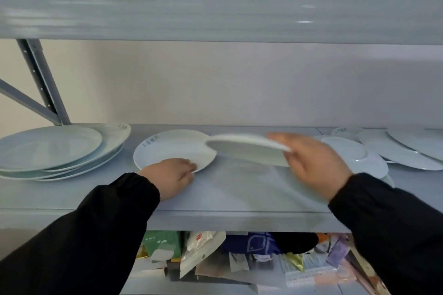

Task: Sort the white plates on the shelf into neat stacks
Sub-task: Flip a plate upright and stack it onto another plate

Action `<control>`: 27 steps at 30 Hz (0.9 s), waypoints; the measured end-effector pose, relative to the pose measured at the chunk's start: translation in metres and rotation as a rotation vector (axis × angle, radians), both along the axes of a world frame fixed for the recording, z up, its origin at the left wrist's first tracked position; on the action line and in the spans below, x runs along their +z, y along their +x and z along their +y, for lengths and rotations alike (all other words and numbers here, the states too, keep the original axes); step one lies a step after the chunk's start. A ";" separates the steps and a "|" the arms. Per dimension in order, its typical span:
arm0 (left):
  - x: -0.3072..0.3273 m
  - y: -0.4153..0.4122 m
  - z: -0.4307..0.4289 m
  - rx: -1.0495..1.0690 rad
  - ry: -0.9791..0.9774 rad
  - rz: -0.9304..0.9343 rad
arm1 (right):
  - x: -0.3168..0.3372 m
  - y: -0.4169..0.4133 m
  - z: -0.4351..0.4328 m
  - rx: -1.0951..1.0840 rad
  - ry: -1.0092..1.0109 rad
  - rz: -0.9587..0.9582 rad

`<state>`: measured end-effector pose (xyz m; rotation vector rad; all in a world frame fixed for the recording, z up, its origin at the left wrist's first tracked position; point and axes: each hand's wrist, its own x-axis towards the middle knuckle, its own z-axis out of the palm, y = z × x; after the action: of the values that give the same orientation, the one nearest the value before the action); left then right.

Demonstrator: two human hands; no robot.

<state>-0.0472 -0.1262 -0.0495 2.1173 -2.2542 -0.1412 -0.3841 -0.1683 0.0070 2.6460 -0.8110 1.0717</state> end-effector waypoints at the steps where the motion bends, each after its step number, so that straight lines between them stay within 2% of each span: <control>1: -0.001 -0.001 0.001 -0.008 0.007 -0.015 | 0.010 0.001 -0.007 -0.026 0.046 -0.131; 4: -0.004 -0.007 0.003 -0.037 0.005 -0.026 | 0.035 0.013 -0.020 -0.154 0.261 -0.468; 8: -0.002 -0.028 0.013 -0.112 -0.017 -0.031 | 0.040 0.048 -0.040 -0.145 0.724 -0.883; 11: 0.003 -0.043 0.027 -0.174 -0.044 -0.035 | 0.026 0.071 -0.050 -0.116 1.033 -1.050; 14: 0.022 -0.035 0.045 -0.126 -0.203 0.016 | 0.007 0.089 -0.054 -0.119 1.226 -1.047; 18: 0.040 0.009 0.058 0.012 -0.368 0.122 | -0.015 0.103 -0.060 -0.185 1.330 -0.949; 21: 0.037 0.038 0.063 0.095 -0.379 0.139 | -0.023 0.109 -0.064 -0.253 1.328 -0.871; 25: 0.031 0.055 0.066 0.152 -0.397 0.163 | -0.030 0.110 -0.079 -0.396 1.240 -0.643; 27: 0.029 0.058 0.065 0.172 -0.396 0.183 | -0.035 0.109 -0.082 -0.441 1.277 -0.605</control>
<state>0.0105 -0.0607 -0.0206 1.9806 -1.8104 0.1062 -0.2750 -0.2507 -0.0283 2.5366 -2.8124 1.5355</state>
